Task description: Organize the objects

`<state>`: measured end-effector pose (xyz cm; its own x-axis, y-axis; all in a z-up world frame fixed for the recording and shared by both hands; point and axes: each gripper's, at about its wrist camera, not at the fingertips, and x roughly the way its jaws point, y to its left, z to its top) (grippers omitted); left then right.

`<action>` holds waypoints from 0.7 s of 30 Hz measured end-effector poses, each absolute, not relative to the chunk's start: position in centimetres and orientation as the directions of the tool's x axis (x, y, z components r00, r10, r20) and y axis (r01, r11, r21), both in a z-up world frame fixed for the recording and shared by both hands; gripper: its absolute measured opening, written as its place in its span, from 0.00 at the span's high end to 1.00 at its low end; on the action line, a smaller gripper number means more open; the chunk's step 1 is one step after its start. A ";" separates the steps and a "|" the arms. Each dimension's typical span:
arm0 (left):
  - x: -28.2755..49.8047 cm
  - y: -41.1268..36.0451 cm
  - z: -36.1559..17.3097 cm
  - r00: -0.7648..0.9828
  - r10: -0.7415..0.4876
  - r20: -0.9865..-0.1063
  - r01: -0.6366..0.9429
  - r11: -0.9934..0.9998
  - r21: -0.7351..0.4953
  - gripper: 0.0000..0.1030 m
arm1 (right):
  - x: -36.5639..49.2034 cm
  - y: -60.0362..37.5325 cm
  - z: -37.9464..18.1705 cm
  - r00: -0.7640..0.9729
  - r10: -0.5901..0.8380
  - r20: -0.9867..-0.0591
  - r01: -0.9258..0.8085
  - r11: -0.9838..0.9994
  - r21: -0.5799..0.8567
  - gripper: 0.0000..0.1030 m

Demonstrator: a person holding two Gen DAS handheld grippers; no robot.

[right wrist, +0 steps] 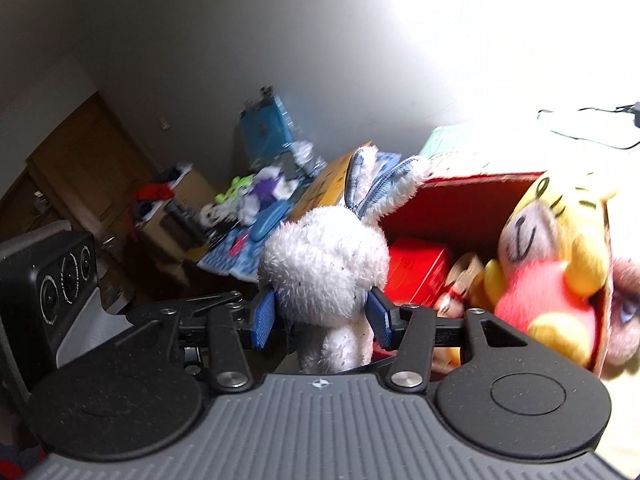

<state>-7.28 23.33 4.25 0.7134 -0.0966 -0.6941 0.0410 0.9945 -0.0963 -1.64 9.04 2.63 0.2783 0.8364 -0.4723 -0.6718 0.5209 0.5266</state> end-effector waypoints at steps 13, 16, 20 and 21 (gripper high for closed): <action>-0.6 24.6 0.8 0.671 -0.227 -0.706 0.122 0.973 -0.198 0.30 | 3.1 10.3 0.0 0.424 0.717 -0.552 -0.573 0.685 0.449 0.53; 0.5 24.8 -0.3 0.650 -0.242 -0.720 0.130 0.969 -0.209 0.30 | 3.6 10.8 -0.6 0.436 0.689 -0.579 -0.566 0.710 0.419 0.54; 1.4 24.9 -1.4 0.623 -0.258 -0.739 0.138 0.965 -0.221 0.30 | 4.4 11.2 -1.4 0.438 0.658 -0.612 -0.541 0.737 0.405 0.54; 1.5 24.9 -1.6 0.617 -0.262 -0.742 0.139 0.964 -0.225 0.30 | 4.5 11.1 -1.6 0.435 0.656 -0.617 -0.533 0.740 0.411 0.54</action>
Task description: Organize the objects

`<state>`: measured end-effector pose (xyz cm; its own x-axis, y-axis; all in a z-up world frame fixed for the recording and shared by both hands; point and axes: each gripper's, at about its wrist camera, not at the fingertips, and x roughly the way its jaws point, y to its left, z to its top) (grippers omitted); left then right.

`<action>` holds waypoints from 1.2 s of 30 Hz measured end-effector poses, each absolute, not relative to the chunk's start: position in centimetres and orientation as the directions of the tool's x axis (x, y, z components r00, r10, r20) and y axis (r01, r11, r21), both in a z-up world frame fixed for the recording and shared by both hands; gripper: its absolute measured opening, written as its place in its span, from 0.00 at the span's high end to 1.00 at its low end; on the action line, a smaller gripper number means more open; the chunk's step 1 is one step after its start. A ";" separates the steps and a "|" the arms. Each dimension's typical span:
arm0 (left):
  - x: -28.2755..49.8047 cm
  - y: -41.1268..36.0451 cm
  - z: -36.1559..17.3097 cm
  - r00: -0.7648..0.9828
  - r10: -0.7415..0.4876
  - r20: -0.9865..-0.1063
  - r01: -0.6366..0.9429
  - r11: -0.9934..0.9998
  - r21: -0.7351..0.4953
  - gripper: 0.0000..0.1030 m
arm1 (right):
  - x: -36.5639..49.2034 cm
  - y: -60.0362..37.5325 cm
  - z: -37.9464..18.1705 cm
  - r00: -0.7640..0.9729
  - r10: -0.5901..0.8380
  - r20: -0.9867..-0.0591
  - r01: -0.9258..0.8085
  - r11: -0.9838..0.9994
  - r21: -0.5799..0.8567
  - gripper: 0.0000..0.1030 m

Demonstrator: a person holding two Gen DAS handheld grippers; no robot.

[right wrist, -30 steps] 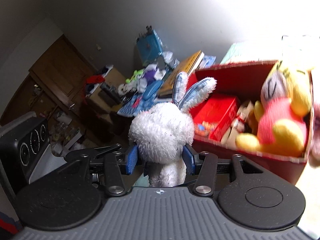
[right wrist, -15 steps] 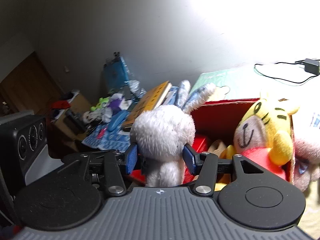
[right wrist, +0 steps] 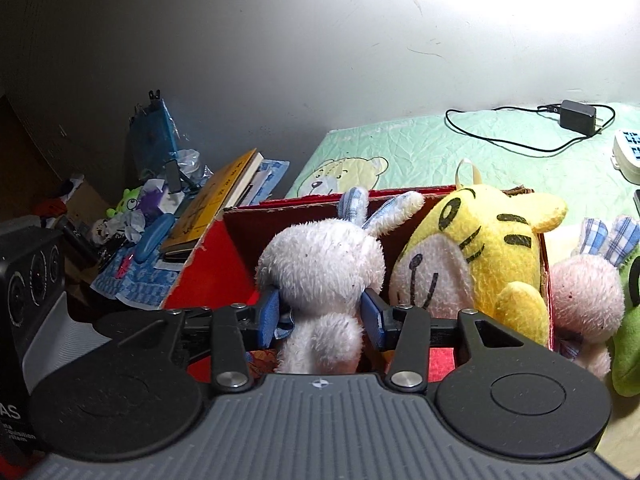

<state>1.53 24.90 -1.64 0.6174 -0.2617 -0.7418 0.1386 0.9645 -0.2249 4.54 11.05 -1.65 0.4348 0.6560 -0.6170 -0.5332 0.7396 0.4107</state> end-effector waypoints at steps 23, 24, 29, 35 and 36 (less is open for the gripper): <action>2.6 24.5 -3.1 0.564 -0.214 -0.798 0.150 0.976 -0.156 0.18 | 4.8 11.2 -2.6 0.402 0.606 -0.687 -0.479 0.779 0.406 0.49; 2.4 24.4 -3.1 0.564 -0.211 -0.799 0.151 0.977 -0.151 0.18 | 4.7 10.9 -2.5 0.403 0.610 -0.682 -0.472 0.777 0.416 0.49; 1.9 24.2 -3.1 0.550 -0.202 -0.810 0.152 0.978 -0.141 0.18 | 4.8 10.3 -3.1 0.399 0.598 -0.696 -0.436 0.791 0.430 0.59; 2.1 23.6 -3.4 0.537 -0.188 -0.823 0.147 0.981 -0.128 0.19 | 4.5 10.7 -3.4 0.406 0.587 -0.700 -0.451 0.795 0.406 0.59; 2.1 23.6 -3.5 0.534 -0.187 -0.825 0.146 0.981 -0.128 0.19 | 4.4 10.7 -3.4 0.407 0.587 -0.700 -0.452 0.795 0.404 0.59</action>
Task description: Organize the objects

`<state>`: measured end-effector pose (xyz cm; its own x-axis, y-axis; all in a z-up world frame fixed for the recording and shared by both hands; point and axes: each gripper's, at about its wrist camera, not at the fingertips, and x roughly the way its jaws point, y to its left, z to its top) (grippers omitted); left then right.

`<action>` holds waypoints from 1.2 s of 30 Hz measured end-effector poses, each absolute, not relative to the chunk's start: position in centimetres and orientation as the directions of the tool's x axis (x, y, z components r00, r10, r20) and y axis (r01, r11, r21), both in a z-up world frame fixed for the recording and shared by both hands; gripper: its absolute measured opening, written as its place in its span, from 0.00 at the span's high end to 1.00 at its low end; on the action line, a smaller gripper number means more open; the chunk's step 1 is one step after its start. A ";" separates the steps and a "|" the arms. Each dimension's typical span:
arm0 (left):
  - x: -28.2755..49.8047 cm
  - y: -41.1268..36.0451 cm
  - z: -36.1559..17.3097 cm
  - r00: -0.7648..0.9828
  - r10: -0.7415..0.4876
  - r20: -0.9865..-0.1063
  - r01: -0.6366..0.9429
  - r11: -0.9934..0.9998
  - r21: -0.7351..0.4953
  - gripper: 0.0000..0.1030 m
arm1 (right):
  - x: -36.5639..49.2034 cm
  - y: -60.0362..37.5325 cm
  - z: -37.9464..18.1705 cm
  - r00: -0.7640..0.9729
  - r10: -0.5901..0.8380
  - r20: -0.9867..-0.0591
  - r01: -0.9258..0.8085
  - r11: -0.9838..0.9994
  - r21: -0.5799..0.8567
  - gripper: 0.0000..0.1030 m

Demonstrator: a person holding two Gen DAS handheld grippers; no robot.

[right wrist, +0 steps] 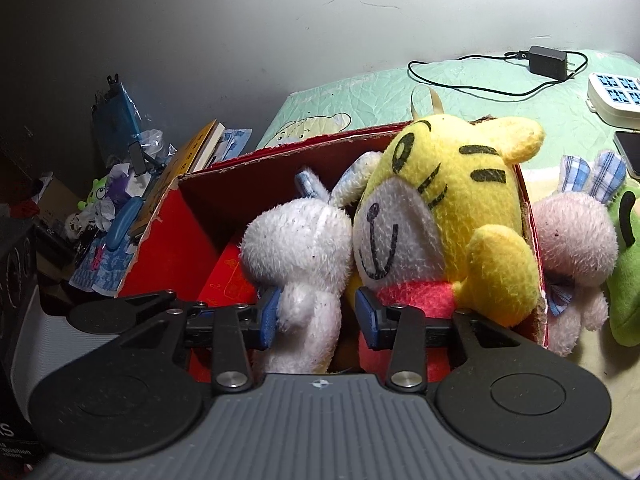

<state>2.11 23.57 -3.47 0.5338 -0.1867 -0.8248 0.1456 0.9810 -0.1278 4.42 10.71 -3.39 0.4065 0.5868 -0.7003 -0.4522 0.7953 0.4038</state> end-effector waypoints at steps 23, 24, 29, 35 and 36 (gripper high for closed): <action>1.8 23.7 -3.4 0.531 -0.137 -0.836 0.112 0.989 -0.091 0.09 | 2.9 7.5 -2.7 0.415 0.652 -0.634 -0.401 0.757 0.516 0.58; 1.7 23.7 -3.3 0.532 -0.136 -0.836 0.112 0.990 -0.090 0.09 | 2.9 7.4 -2.7 0.417 0.652 -0.633 -0.402 0.757 0.516 0.58; 1.5 23.4 -3.1 0.536 -0.122 -0.835 0.102 0.992 -0.080 0.09 | 2.6 7.3 -2.5 0.426 0.650 -0.629 -0.408 0.759 0.508 0.58; 1.7 23.5 -3.3 0.521 -0.128 -0.844 0.085 0.992 -0.098 0.09 | 2.2 7.1 -2.4 0.438 0.646 -0.625 -0.409 0.763 0.501 0.57; 1.6 23.4 -3.2 0.522 -0.125 -0.844 0.085 0.992 -0.095 0.09 | 2.2 7.1 -2.4 0.438 0.648 -0.623 -0.409 0.761 0.504 0.56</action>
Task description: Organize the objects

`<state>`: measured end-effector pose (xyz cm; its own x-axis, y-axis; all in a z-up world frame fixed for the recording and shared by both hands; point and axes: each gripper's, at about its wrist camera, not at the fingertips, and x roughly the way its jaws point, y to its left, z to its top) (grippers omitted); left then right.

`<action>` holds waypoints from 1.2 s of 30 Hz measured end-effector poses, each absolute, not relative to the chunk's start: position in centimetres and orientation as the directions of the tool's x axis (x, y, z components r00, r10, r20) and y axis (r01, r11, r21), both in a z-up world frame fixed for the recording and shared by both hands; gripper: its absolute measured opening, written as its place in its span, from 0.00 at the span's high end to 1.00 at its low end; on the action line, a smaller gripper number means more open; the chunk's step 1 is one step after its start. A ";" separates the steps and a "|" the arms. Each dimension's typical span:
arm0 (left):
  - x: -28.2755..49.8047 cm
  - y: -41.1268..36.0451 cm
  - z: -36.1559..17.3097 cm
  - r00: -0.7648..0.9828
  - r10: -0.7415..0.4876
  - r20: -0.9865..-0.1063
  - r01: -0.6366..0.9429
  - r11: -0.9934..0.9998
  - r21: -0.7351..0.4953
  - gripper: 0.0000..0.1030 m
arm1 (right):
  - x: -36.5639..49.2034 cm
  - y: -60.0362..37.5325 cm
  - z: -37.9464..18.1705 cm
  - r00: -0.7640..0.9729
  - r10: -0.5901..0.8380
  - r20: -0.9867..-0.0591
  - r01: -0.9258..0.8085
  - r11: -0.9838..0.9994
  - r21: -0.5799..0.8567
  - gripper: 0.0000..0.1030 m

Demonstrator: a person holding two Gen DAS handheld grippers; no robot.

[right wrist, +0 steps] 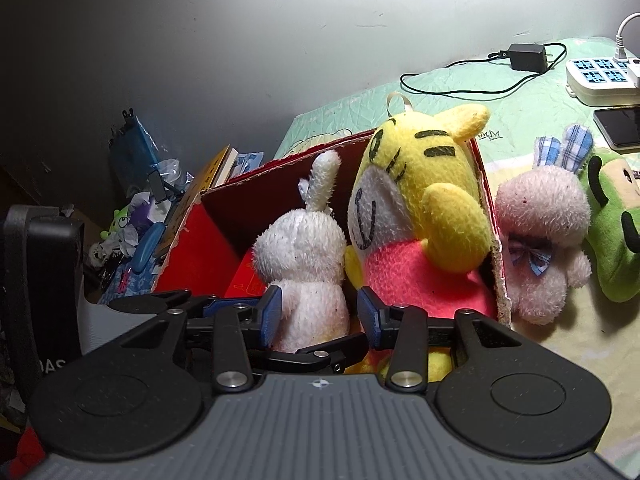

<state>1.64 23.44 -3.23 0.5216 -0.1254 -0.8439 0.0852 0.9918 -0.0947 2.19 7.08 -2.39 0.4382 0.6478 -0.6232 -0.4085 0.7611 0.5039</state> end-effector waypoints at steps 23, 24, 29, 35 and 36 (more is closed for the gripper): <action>0.9 22.9 -3.1 0.563 -0.070 -0.824 0.056 0.997 -0.047 0.08 | 1.6 6.5 -2.7 0.456 0.654 -0.603 -0.411 0.756 0.509 0.55; 0.9 22.9 -3.0 0.564 -0.068 -0.823 0.055 0.997 -0.044 0.08 | 1.6 6.5 -2.7 0.457 0.655 -0.602 -0.411 0.756 0.510 0.55; 0.9 22.7 -2.9 0.568 -0.046 -0.822 0.052 0.998 -0.020 0.08 | 1.5 6.5 -2.8 0.462 0.659 -0.593 -0.412 0.752 0.515 0.55; 0.9 22.5 -2.8 0.569 -0.035 -0.821 0.041 0.999 -0.014 0.08 | 1.5 6.4 -2.8 0.464 0.658 -0.593 -0.411 0.753 0.515 0.55; 0.9 22.5 -2.8 0.571 -0.031 -0.821 0.038 0.999 -0.011 0.08 | 1.5 6.4 -2.7 0.464 0.658 -0.593 -0.411 0.753 0.514 0.55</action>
